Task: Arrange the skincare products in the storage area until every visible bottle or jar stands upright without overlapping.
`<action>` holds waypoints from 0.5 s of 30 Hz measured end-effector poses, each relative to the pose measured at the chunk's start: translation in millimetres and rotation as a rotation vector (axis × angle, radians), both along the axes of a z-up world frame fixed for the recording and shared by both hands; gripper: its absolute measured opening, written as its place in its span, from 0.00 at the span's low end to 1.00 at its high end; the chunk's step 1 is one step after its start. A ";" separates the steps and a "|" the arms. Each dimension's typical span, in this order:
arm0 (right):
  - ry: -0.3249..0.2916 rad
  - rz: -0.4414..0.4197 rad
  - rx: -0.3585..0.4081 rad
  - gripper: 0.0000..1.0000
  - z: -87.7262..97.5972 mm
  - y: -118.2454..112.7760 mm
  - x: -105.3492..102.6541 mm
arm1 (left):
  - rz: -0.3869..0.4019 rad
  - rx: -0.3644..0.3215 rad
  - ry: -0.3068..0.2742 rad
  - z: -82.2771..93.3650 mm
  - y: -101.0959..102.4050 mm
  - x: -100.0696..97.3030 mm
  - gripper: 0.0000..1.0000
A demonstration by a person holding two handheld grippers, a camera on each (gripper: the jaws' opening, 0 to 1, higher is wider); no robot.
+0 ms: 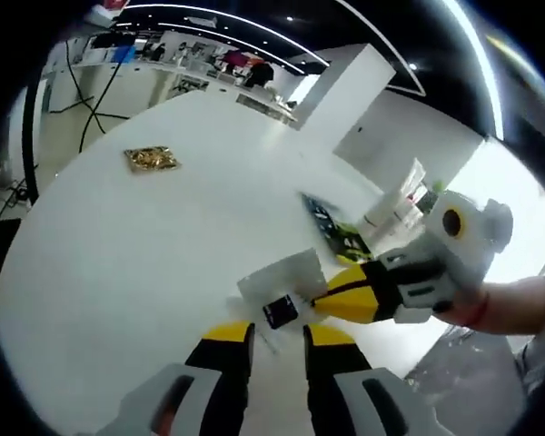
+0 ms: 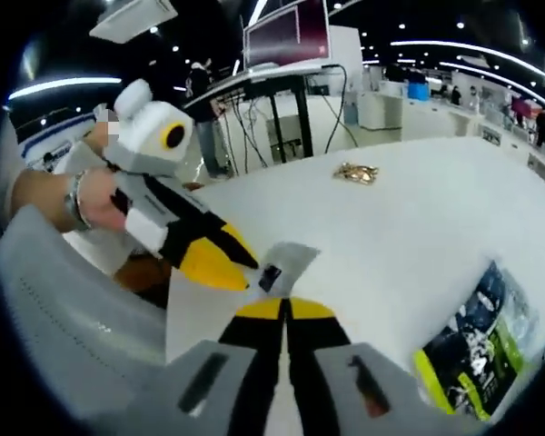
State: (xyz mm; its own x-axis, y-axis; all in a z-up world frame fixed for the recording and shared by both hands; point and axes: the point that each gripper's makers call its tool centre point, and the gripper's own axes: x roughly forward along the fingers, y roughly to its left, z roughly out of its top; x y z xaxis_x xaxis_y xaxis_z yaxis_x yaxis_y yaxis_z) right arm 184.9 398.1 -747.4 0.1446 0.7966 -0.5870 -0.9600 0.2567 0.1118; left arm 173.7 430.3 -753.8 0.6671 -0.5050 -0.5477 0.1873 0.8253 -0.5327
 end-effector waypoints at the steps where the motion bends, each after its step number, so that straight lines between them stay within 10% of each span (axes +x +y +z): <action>1: -0.026 0.029 0.008 0.01 1.8 0.3 -3.3 | 0.000 -0.006 -0.002 0.2 -0.2 -0.4 0.24; 15: 0.055 -0.048 0.020 0.01 -4.8 -6.8 -2.8 | -0.012 -0.088 0.009 -3.7 -5.4 -3.2 0.17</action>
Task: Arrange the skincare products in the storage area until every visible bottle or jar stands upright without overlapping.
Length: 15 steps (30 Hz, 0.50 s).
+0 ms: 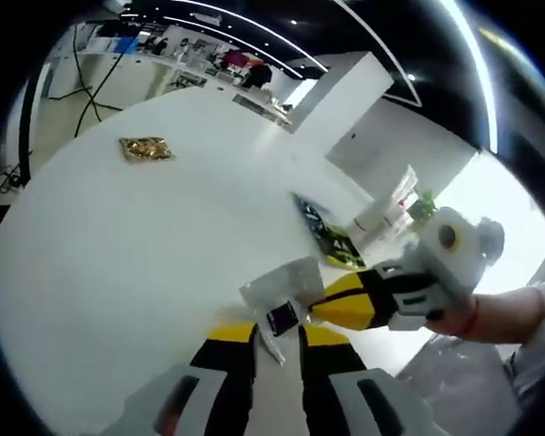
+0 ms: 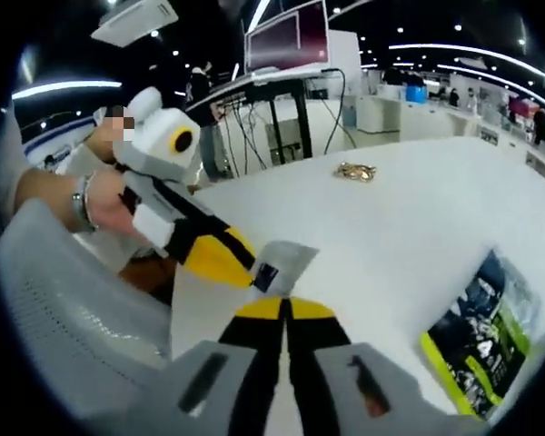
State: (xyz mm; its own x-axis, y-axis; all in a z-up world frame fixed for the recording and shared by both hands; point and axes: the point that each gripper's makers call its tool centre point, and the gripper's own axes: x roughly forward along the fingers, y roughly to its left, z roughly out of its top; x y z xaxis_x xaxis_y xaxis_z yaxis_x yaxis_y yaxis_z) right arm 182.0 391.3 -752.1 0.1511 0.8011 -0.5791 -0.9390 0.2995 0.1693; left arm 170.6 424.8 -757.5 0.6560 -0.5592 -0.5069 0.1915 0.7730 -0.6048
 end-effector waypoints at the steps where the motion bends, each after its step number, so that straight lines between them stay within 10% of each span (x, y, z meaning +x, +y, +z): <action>1: 0.024 -0.017 0.010 0.01 0.5 0.3 -0.5 | 0.002 0.001 0.000 -0.2 0.4 -0.4 0.16; 15: 0.013 -0.002 -0.005 0.02 16.1 -2.9 -4.7 | 0.017 0.048 -0.028 21.7 2.4 5.3 0.02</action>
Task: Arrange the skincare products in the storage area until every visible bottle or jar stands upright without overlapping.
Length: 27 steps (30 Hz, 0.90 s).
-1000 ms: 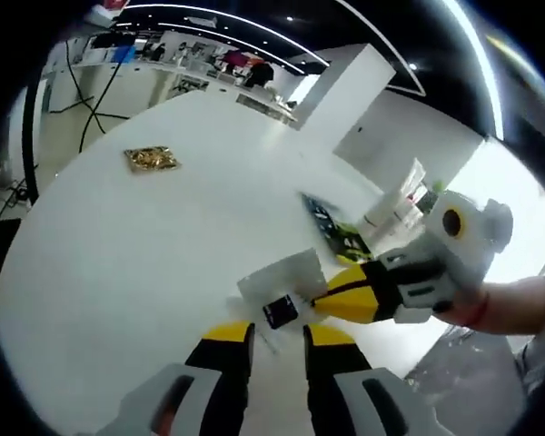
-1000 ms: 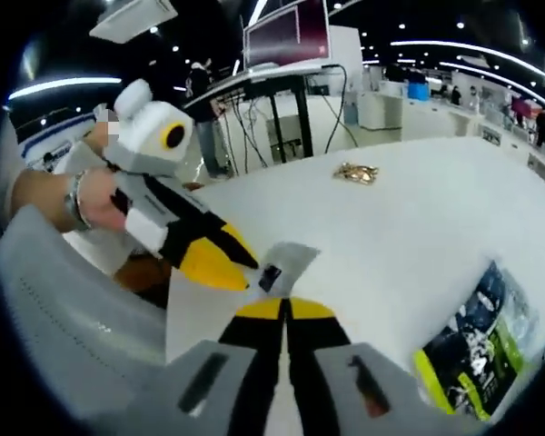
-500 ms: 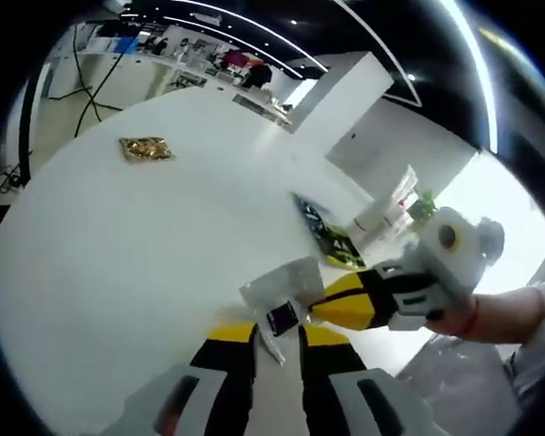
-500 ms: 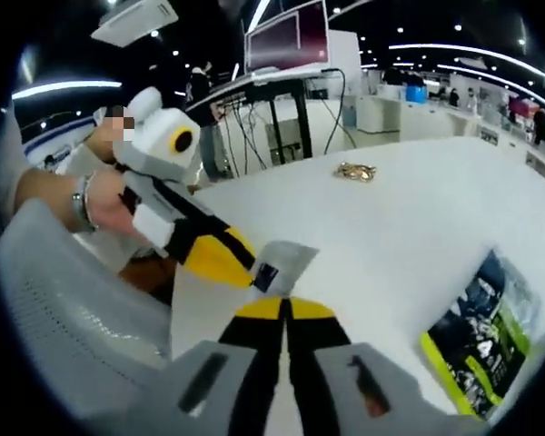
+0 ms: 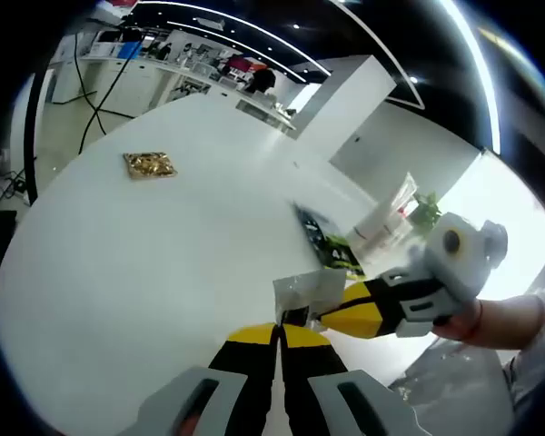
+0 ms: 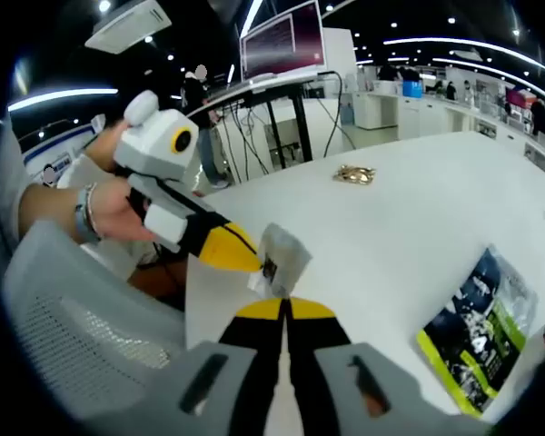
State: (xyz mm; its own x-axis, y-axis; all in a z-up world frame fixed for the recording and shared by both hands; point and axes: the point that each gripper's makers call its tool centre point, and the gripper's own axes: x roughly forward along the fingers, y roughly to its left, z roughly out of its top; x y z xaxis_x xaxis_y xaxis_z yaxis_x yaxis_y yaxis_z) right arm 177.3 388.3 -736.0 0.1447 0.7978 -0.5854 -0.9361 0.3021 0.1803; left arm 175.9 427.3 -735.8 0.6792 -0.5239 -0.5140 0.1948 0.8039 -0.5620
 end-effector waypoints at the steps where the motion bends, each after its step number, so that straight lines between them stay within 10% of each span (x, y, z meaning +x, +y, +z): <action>1: 0.009 -0.021 0.006 0.02 2.6 -2.8 2.6 | -0.016 0.023 -0.016 3.8 -3.7 2.2 0.02; 27: 0.032 -0.244 0.157 0.02 64.5 -42.0 42.5 | -0.070 0.012 -0.186 76.6 -41.8 49.4 0.02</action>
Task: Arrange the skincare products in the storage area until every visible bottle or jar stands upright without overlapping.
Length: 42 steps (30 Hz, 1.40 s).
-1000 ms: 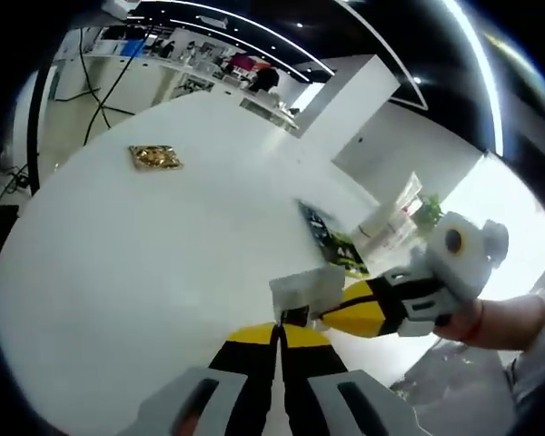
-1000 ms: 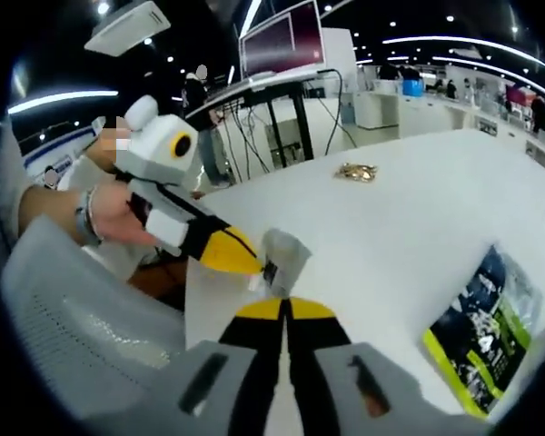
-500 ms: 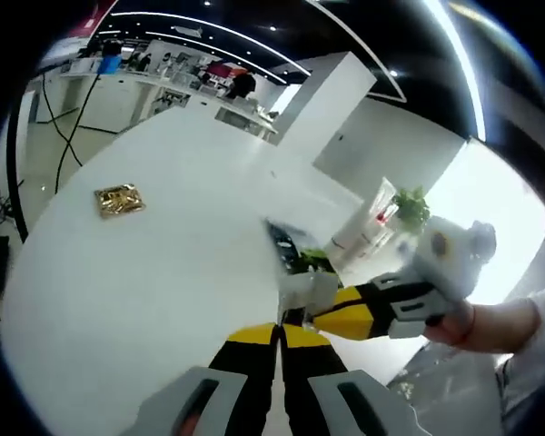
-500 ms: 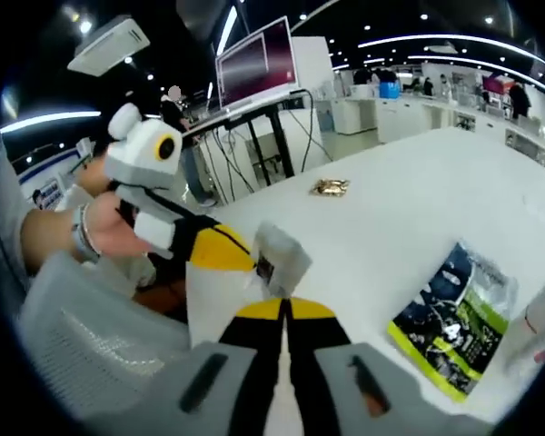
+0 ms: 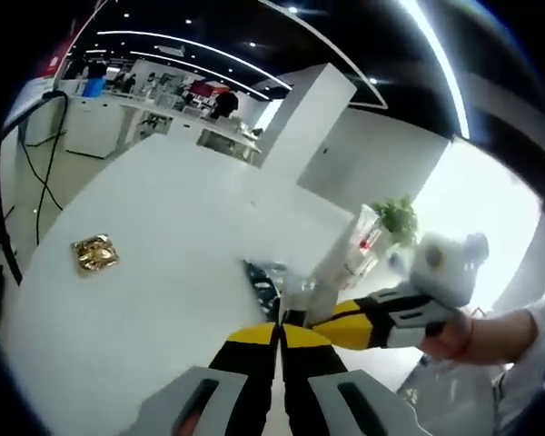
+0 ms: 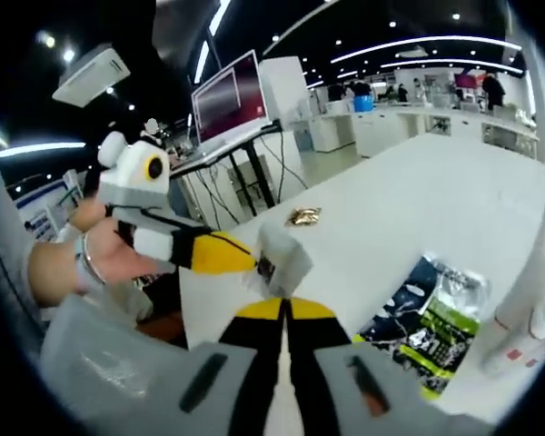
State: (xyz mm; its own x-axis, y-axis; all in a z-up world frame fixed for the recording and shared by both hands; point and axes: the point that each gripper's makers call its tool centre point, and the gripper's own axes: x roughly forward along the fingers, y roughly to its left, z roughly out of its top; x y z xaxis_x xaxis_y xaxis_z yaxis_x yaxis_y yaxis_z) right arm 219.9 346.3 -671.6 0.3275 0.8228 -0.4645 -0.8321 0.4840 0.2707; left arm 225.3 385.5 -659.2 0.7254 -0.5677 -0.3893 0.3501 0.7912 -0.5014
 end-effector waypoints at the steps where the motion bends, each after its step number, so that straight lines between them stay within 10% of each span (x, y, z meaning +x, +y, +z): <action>1: 0.000 -0.004 0.007 0.02 2.7 -0.1 2.1 | 0.001 0.000 -0.005 2.4 0.2 2.7 0.02; 28: -0.158 -0.085 0.127 0.02 133.3 -5.0 63.5 | 0.035 0.010 -0.277 128.9 -5.3 62.6 0.01; 42: 0.113 -0.171 -0.079 0.02 43.2 0.9 104.2 | 0.039 0.135 0.005 38.5 1.5 104.5 0.01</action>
State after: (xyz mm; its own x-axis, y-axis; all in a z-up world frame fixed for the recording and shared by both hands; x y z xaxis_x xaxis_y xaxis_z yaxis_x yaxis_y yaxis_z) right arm 324.1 347.2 -628.3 0.4011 0.7192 -0.5673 -0.7024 0.6390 0.3135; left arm 329.7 386.9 -620.8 0.7438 -0.4814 -0.4637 0.3157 0.8645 -0.3912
